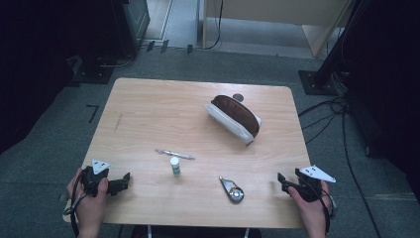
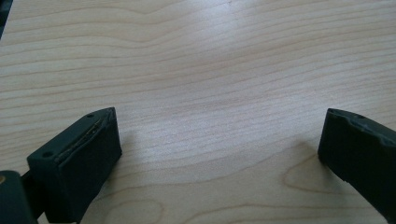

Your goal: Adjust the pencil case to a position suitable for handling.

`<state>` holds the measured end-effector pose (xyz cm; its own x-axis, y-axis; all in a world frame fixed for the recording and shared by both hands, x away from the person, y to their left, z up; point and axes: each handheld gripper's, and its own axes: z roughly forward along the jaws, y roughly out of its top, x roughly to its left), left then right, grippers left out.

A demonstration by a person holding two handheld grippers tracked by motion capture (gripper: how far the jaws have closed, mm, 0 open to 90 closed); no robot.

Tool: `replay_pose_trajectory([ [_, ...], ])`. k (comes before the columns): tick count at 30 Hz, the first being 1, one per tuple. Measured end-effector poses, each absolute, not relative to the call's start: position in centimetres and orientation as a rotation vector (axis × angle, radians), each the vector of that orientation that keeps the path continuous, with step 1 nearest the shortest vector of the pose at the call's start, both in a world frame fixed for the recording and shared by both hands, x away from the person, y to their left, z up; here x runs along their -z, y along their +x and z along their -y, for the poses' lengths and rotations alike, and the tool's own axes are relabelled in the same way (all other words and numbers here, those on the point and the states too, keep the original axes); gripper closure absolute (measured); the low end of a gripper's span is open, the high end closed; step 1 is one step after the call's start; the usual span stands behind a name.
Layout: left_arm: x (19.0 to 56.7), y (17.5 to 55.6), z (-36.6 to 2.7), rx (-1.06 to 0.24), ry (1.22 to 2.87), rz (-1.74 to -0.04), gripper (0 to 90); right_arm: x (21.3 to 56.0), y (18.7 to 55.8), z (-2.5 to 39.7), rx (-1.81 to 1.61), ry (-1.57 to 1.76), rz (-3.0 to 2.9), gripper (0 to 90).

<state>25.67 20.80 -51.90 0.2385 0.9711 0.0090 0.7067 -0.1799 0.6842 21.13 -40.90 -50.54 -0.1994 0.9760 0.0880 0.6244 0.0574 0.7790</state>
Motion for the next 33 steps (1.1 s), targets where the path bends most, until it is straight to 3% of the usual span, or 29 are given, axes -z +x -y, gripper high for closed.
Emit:
replay_pose_trajectory([
  [4, 51.9, 25.7, -20.8, -0.615, 1.961, -1.527, 0.0, 48.4, 21.7, 40.0, -1.075, 1.579, -1.857, 37.0],
  [14, 51.9, 25.7, -20.8, -0.614, 1.962, -1.527, 0.0, 44.7, 24.0, 38.0, -1.188, 1.474, -1.889, 40.5],
  [21, 51.9, 25.7, -20.8, -0.615, 1.961, -1.527, 0.0, 43.2, 26.5, 36.5, -1.192, 1.408, -1.941, 49.8],
  [33, 51.9, 25.8, -20.8, -0.614, 1.957, -1.528, 0.0, 41.7, 30.3, 34.1, -1.178, 1.294, -1.987, 50.3],
])
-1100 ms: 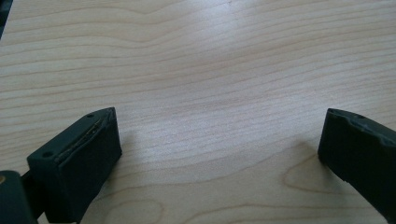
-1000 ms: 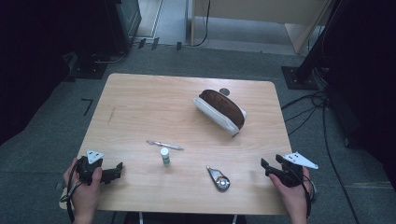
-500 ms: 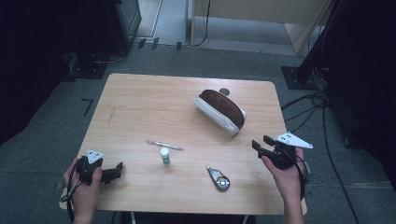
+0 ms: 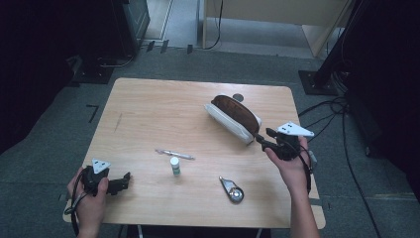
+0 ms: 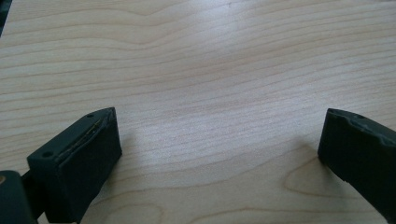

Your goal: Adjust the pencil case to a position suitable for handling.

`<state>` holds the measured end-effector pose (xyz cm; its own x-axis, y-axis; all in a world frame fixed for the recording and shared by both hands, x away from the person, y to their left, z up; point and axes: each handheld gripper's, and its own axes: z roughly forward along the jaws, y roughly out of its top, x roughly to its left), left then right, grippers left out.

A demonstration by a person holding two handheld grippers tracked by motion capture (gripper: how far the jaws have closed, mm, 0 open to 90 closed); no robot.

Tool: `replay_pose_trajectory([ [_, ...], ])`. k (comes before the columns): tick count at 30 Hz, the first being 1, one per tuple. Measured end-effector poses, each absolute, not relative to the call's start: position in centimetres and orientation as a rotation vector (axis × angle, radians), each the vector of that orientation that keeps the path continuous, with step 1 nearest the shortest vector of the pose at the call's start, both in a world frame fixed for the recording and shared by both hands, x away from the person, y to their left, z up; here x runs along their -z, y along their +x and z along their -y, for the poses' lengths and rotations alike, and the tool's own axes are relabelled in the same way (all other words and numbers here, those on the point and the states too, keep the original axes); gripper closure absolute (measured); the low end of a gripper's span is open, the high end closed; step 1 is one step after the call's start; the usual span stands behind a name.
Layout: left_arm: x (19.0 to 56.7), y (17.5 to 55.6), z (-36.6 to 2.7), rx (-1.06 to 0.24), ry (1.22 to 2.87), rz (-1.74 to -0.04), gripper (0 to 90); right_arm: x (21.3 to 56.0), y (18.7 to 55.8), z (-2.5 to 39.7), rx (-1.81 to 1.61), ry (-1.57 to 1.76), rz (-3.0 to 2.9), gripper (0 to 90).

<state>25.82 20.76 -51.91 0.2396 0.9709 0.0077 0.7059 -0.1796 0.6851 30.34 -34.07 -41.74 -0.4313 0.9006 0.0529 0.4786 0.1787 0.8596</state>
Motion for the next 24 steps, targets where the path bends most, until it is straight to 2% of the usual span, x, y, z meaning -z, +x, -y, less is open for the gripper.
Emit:
replay_pose_trajectory([
  [10, 51.9, 25.9, -20.7, -0.615, 1.961, -1.525, 0.0, 41.3, 34.7, 33.1, -1.161, 1.251, -2.036, 51.8],
  [14, 51.9, 26.0, -20.7, -0.615, 1.962, -1.522, 0.0, 41.4, 36.3, 33.5, -1.16, 1.279, -2.028, 50.9],
  [20, 51.9, 26.0, -20.7, -0.614, 1.964, -1.522, 0.0, 41.5, 38.6, 33.1, -1.128, 1.253, -2.055, 44.2],
  [24, 51.9, 26.0, -20.7, -0.614, 1.964, -1.522, 0.0, 41.5, 40.2, 32.7, -1.13, 1.261, -2.084, 46.2],
])
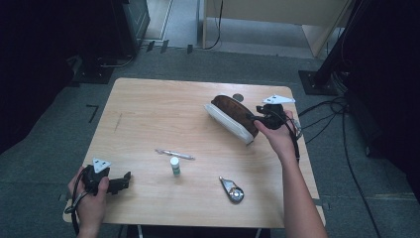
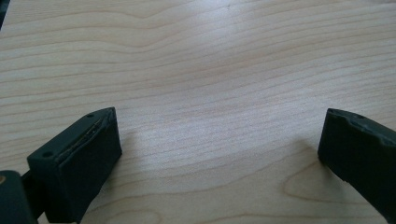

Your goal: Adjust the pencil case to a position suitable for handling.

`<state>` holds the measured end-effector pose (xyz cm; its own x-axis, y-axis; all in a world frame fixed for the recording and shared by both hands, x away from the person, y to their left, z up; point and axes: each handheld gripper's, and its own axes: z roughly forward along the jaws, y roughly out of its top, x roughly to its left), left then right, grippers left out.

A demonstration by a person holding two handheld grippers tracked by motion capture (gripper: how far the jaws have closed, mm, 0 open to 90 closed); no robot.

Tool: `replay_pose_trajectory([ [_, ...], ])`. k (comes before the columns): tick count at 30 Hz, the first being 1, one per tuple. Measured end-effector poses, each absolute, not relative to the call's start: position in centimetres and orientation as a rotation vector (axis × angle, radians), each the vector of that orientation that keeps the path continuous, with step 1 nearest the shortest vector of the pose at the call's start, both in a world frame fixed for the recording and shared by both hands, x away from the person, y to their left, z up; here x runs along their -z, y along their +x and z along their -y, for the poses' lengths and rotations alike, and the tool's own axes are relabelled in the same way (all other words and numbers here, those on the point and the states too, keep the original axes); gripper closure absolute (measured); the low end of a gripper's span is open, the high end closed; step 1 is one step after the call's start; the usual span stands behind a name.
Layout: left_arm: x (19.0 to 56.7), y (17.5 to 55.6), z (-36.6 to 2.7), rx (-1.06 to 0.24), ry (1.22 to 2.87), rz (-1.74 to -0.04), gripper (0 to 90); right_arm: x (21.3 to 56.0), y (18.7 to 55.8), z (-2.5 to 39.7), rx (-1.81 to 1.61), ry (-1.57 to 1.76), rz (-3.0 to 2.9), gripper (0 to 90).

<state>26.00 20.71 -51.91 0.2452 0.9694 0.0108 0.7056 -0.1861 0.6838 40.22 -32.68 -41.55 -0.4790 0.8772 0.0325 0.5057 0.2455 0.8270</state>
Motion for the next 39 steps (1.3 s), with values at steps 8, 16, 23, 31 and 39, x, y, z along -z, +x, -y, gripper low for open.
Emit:
replay_pose_trajectory([
  [8, 51.9, 26.0, -20.7, -0.614, 1.963, -1.522, 0.0, 42.5, 42.1, 31.5, -1.077, 1.219, -2.152, 50.2],
  [16, 51.9, 26.0, -20.7, -0.614, 1.964, -1.522, 0.0, 42.6, 43.8, 30.7, -0.979, 1.215, -2.182, 54.3],
  [23, 51.9, 26.0, -20.6, -0.61, 1.963, -1.517, 0.0, 43.2, 45.2, 30.3, -0.956, 1.247, -2.248, 59.4],
  [31, 51.9, 26.0, -20.6, -0.609, 1.963, -1.517, 0.0, 44.0, 45.7, 29.7, -0.851, 1.242, -2.296, 63.9],
  [39, 51.9, 26.0, -20.7, -0.61, 1.963, -1.516, 0.0, 43.7, 45.4, 30.3, -0.903, 1.291, -2.365, 85.0],
])
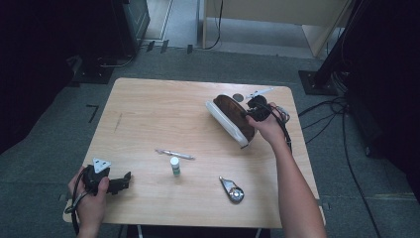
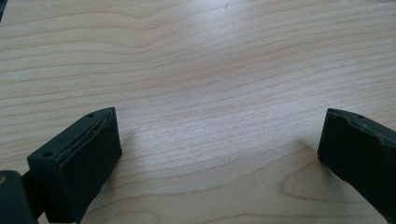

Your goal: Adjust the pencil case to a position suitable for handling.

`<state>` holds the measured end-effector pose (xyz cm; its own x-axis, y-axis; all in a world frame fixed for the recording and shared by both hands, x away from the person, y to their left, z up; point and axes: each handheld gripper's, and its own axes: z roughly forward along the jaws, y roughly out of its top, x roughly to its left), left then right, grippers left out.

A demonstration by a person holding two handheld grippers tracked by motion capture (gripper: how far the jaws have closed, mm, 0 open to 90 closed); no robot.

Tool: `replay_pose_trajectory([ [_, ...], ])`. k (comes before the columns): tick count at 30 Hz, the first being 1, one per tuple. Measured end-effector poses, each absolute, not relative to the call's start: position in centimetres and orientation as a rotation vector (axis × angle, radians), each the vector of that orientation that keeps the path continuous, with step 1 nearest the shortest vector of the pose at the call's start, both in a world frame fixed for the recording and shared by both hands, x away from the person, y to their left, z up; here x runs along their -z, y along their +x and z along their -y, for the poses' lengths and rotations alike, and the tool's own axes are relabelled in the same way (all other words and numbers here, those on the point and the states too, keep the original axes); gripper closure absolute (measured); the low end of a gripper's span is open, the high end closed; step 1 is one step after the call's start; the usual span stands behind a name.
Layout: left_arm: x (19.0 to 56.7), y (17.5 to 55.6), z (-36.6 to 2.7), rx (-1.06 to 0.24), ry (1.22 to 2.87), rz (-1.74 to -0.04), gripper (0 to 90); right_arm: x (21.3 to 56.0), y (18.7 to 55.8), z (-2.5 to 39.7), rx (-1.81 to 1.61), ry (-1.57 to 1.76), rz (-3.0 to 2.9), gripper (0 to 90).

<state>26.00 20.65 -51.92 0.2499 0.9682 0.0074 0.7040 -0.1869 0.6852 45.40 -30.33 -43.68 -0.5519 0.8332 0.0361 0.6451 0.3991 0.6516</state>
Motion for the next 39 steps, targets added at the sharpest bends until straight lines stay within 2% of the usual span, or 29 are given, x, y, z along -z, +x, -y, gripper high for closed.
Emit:
replay_pose_trajectory([
  [9, 51.9, 26.0, -20.6, -0.61, 1.963, -1.517, 0.0, 42.3, 44.3, 29.9, -0.974, 1.366, -2.361, 85.9],
  [20, 51.9, 26.0, -20.6, -0.61, 1.963, -1.516, 0.0, 39.3, 41.1, 27.1, -1.188, 1.461, -2.294, 85.9],
  [27, 51.9, 26.0, -20.7, -0.608, 1.97, -1.512, 0.0, 39.9, 39.8, 25.2, -1.286, 1.529, -2.287, 85.9],
  [39, 51.9, 26.0, -20.7, -0.608, 1.969, -1.513, 0.0, 43.0, 38.3, 22.7, -1.339, 1.604, -2.345, 85.8],
])
